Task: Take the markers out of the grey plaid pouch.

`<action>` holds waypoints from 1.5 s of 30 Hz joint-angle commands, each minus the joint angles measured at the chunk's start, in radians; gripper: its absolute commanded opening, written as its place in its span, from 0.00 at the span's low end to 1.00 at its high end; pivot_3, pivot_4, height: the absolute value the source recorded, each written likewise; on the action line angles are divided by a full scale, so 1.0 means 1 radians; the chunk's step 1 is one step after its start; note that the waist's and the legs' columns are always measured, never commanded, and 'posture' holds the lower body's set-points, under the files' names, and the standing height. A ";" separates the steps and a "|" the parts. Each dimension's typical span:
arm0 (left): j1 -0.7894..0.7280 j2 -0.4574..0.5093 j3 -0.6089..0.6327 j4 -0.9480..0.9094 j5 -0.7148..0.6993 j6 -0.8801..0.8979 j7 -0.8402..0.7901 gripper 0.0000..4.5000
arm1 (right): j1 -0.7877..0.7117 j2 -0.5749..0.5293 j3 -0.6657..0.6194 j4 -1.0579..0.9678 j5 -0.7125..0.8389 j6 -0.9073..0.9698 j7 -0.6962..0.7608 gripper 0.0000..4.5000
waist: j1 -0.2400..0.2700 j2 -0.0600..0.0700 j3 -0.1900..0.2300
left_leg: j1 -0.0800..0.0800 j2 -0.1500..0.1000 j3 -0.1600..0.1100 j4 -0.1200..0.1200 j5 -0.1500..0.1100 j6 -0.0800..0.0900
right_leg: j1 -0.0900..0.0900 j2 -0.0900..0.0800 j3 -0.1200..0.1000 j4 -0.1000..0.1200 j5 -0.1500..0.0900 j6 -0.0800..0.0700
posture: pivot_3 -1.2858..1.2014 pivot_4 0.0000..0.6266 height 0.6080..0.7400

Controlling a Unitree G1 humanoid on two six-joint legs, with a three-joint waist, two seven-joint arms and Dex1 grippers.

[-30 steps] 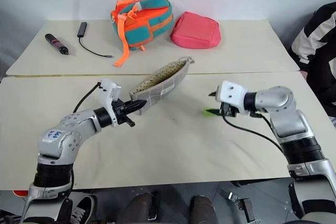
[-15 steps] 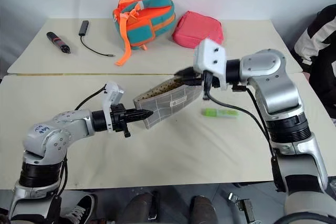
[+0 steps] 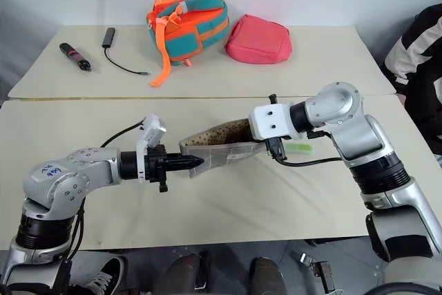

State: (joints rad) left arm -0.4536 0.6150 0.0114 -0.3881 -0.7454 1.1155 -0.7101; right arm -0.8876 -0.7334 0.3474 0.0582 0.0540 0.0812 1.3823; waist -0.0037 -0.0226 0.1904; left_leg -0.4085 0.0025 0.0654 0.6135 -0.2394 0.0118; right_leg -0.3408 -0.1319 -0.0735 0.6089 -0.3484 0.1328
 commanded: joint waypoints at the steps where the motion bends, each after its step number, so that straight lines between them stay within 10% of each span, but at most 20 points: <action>1: 0.001 -0.001 -0.006 -0.031 -0.017 -0.016 -0.012 0.00 | -0.004 0.000 0.039 -0.061 -0.030 0.045 0.033 0.01 | 0.000 0.000 0.000 | 0.000 0.001 0.000 0.000 0.000 0.000 | 0.000 0.000 0.000 0.000 0.000 0.000 | 0.52 0.24 1.00; 8: 0.027 -0.009 -0.014 -0.014 0.000 -0.036 0.001 0.00 | -0.023 0.034 0.094 -0.025 -0.139 0.120 -0.007 0.13 | 0.000 0.000 0.000 | 0.001 0.001 0.000 0.000 0.000 -0.001 | 0.000 0.000 0.000 0.001 0.000 -0.001 | 0.52 0.24 1.00; 15: 0.042 -0.019 -0.009 0.004 0.017 -0.071 0.017 0.00 | -0.021 0.038 0.117 -0.034 -0.183 0.071 -0.006 0.65 | 0.000 0.000 0.000 | 0.001 0.001 0.000 0.000 0.000 -0.001 | 0.000 0.000 0.000 0.000 0.000 -0.001 | 0.52 0.24 1.00; 25: 0.044 -0.039 0.019 0.035 0.008 -0.097 0.034 0.00 | -0.032 0.079 0.143 -0.033 -0.213 0.081 0.009 0.65 | -0.001 0.000 0.000 | 0.001 0.001 0.000 0.000 0.000 -0.001 | 0.000 0.000 0.000 0.001 0.000 -0.001 | 0.52 0.24 1.00; 32: 0.062 -0.116 0.125 0.071 -0.114 -0.037 0.039 0.00 | -0.049 0.121 0.150 -0.046 -0.212 0.073 0.014 0.24 | -0.002 0.000 0.000 | 0.001 0.001 0.000 0.000 0.000 -0.001 | 0.000 0.000 0.000 0.001 0.000 -0.001 | 0.52 0.24 1.00; 45: 0.111 -0.073 0.056 0.058 -0.074 -0.052 0.016 0.00 | -0.062 0.193 0.213 0.047 -0.334 0.033 -0.061 0.24 | -0.002 0.000 0.000 | 0.001 0.000 0.000 0.000 0.000 -0.001 | 0.000 0.000 0.000 0.002 0.000 -0.001 | 0.52 0.24 1.00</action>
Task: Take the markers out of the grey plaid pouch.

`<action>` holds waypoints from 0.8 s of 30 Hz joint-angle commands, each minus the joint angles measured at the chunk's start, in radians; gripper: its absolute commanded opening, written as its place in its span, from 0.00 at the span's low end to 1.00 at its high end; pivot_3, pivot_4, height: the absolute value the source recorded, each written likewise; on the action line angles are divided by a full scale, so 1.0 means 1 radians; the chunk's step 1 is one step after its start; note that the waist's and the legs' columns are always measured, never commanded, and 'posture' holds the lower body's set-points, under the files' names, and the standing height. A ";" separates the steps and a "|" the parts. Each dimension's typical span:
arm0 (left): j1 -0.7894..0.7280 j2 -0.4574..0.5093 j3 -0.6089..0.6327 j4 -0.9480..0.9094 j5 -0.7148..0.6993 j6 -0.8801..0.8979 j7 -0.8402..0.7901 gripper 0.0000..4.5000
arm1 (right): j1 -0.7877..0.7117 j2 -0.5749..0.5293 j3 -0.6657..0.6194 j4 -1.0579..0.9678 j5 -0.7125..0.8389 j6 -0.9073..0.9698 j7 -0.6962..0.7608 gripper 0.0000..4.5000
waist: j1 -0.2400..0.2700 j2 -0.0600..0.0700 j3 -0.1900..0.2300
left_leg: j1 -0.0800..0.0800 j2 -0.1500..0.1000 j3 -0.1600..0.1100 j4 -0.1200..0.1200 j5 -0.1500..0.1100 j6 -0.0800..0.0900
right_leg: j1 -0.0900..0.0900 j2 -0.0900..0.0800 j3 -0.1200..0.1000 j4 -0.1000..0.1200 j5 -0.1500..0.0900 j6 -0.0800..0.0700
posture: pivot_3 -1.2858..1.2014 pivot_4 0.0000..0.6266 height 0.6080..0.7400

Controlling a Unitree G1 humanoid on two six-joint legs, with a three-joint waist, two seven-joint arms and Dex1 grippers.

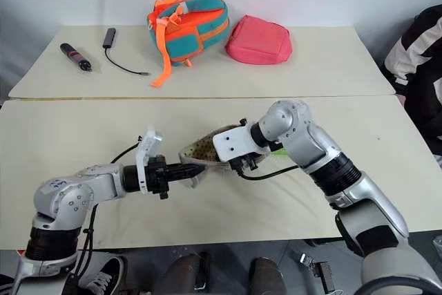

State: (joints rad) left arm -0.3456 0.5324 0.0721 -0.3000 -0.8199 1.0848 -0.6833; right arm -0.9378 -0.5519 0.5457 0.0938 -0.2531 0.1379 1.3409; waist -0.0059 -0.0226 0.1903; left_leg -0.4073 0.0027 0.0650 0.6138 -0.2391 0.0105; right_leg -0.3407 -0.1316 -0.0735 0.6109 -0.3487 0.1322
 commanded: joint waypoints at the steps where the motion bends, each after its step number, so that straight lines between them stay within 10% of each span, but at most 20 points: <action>1: 0.003 0.011 -0.006 -0.030 0.001 -0.023 -0.011 0.00 | -0.014 0.014 0.015 0.018 -0.037 -0.030 -0.026 0.24 | 0.000 0.000 0.000 | 0.000 0.000 0.000 0.000 0.000 0.000 | 0.000 0.000 0.000 0.000 0.000 0.000 | 0.52 0.24 1.00; 24: 0.008 -0.013 -0.012 -0.063 -0.025 -0.020 0.025 0.00 | -0.007 0.080 0.084 0.160 -0.213 0.005 -0.099 0.24 | -0.021 0.000 0.000 | 0.001 0.000 0.000 0.000 0.000 0.000 | 0.001 0.000 0.000 0.001 0.000 0.000 | 0.52 0.24 1.00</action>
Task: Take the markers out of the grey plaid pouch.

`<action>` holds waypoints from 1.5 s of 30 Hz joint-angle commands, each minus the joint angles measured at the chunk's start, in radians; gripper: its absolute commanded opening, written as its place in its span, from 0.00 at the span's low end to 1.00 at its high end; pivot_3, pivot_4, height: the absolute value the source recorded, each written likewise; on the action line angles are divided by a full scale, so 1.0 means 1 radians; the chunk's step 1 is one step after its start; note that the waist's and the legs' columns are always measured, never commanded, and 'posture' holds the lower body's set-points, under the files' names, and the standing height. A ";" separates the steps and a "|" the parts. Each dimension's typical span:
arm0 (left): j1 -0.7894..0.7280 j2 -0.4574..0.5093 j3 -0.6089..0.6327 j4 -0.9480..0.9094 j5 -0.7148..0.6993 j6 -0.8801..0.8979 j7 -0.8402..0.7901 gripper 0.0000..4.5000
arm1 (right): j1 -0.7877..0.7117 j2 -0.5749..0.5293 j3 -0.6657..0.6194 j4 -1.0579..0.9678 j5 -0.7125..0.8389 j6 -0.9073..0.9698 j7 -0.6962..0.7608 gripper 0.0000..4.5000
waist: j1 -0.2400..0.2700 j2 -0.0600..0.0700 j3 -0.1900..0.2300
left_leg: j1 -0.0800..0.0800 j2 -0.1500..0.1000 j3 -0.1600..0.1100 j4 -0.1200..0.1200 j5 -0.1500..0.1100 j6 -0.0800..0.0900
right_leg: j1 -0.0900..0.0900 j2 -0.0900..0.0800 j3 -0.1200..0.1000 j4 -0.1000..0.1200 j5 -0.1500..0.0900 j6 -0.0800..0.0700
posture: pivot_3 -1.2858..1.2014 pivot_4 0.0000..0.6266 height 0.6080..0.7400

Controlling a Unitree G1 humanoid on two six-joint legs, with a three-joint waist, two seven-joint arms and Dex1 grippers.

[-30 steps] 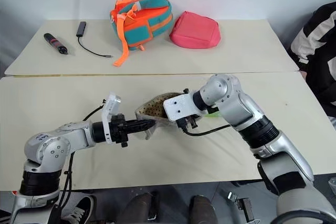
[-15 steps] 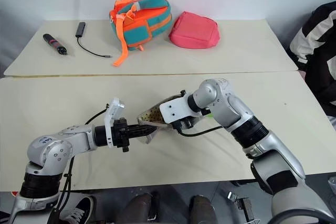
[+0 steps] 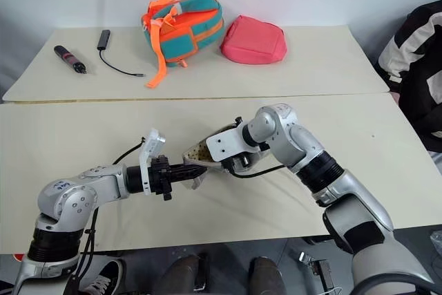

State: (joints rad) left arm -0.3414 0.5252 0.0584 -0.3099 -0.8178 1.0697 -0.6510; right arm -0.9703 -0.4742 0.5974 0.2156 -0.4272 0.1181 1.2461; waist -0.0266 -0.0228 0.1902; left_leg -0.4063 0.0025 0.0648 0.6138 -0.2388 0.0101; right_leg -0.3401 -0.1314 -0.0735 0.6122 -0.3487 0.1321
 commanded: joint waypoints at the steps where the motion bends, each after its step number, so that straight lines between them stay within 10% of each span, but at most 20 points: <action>1: 0.003 -0.007 0.002 -0.054 -0.029 -0.003 -0.004 0.00 | 0.029 0.004 0.033 0.037 -0.037 0.031 0.004 0.24 | -0.001 0.000 0.000 | 0.000 0.000 0.000 0.000 0.000 0.000 | 0.000 0.000 0.000 0.000 0.000 0.000 | 0.52 0.24 1.00; 7: 0.002 -0.007 -0.001 -0.054 -0.026 -0.007 0.001 0.00 | 0.045 0.003 0.027 0.030 -0.031 0.058 0.023 0.01 | -0.001 0.000 0.000 | 0.000 0.000 0.000 0.000 0.000 0.000 | 0.000 0.000 0.000 0.000 0.000 0.000 | 0.52 0.24 1.00; 31: 0.000 0.010 -0.016 -0.018 0.041 -0.072 0.003 0.00 | 0.026 -0.127 -0.312 -0.291 0.478 0.443 0.211 0.01 | 0.002 0.000 0.000 | -0.001 0.000 0.000 -0.001 -0.001 0.000 | 0.000 -0.003 0.000 -0.003 0.000 0.000 | 0.52 0.24 1.00; 38: -0.008 0.013 -0.006 0.003 0.035 -0.070 -0.004 0.00 | 0.029 -0.171 -0.240 -0.241 0.409 0.336 0.147 0.01 | 0.001 0.000 0.000 | -0.001 0.001 0.000 -0.001 -0.002 0.001 | 0.000 -0.003 0.000 -0.003 0.000 0.000 | 0.52 0.24 1.00; 45: -0.008 -0.014 0.019 0.022 -0.055 0.000 -0.016 0.00 | 0.011 -0.123 -0.081 -0.125 0.210 0.136 0.026 0.45 | -0.003 0.000 0.000 | -0.001 0.001 0.001 -0.001 -0.001 0.000 | -0.001 -0.002 0.001 -0.003 0.000 0.000 | 0.52 0.24 1.00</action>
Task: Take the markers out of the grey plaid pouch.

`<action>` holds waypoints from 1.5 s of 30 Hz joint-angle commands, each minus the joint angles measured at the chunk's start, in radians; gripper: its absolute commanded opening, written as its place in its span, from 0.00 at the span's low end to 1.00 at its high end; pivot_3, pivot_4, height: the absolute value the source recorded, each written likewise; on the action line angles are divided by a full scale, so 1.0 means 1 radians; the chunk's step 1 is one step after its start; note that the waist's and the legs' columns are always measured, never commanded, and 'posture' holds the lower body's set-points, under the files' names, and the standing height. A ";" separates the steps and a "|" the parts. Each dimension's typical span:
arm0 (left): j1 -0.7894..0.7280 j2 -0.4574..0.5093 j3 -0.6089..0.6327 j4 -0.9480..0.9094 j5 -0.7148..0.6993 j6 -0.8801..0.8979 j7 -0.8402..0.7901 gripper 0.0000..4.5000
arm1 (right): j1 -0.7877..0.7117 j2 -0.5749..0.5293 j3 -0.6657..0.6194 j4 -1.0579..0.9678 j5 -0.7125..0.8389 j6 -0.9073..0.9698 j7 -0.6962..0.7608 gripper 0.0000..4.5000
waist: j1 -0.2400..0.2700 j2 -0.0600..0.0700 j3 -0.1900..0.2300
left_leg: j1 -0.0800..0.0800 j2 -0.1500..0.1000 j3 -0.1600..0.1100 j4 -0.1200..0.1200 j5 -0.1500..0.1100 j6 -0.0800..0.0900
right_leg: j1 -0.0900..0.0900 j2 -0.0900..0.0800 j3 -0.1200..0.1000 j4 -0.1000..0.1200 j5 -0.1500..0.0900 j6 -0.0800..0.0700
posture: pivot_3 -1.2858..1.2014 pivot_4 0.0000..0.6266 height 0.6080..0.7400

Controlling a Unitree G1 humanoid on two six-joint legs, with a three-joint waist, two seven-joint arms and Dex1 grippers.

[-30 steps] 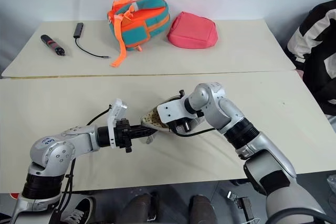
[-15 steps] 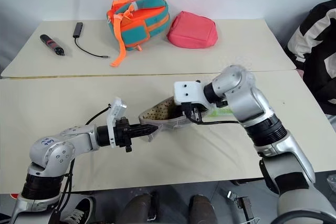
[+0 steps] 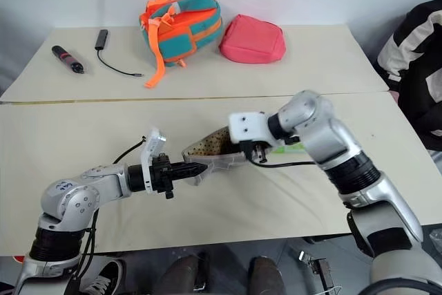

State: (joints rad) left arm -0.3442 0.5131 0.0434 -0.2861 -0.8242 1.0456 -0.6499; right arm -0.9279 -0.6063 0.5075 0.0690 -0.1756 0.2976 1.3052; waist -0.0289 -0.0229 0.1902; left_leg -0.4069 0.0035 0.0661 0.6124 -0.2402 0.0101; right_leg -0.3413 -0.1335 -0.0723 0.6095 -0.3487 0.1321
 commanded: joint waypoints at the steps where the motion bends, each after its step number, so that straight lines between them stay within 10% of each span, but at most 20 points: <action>1: -0.005 0.005 0.031 -0.005 -0.052 0.031 -0.021 0.00 | -0.037 0.005 0.016 0.026 -0.052 -0.051 -0.020 0.53 | 0.001 0.000 0.000 | 0.000 0.000 0.000 0.000 0.000 0.000 | 0.000 0.001 0.000 0.000 0.000 0.000 | 0.52 0.24 1.00; 25: -0.014 0.012 0.019 -0.017 -0.062 0.042 -0.028 0.00 | -0.015 0.107 0.127 0.180 -0.212 -0.171 -0.046 0.59 | -0.001 0.000 0.000 | 0.001 0.001 0.000 0.000 0.000 -0.001 | 0.001 0.002 0.000 0.001 0.000 -0.001 | 0.52 0.24 1.00; 33: -0.011 0.012 0.021 -0.027 -0.062 0.041 -0.025 0.00 | -0.016 0.151 0.130 0.254 -0.240 -0.209 -0.082 0.13 | -0.011 -0.001 -0.001 | 0.003 0.005 0.000 0.000 0.002 -0.004 | 0.001 0.004 0.000 0.003 0.000 -0.003 | 0.52 0.24 1.00; 45: -0.005 0.030 0.039 -0.011 -0.041 0.018 -0.023 0.00 | -0.009 0.075 -0.092 -0.002 0.026 -0.014 0.091 0.12 | 0.001 0.000 0.000 | 0.001 0.007 0.000 0.000 0.002 -0.005 | -0.001 0.005 -0.001 0.002 0.000 -0.006 | 0.52 0.24 1.00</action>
State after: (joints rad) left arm -0.3468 0.5313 0.0661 -0.2698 -0.8558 1.0791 -0.6534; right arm -0.9275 -0.5138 0.4814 0.1492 -0.2173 0.2289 1.3610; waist -0.0274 -0.0233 0.1899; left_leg -0.4062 0.0103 0.0657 0.6120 -0.2387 0.0051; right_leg -0.3422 -0.1288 -0.0732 0.6115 -0.3485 0.1264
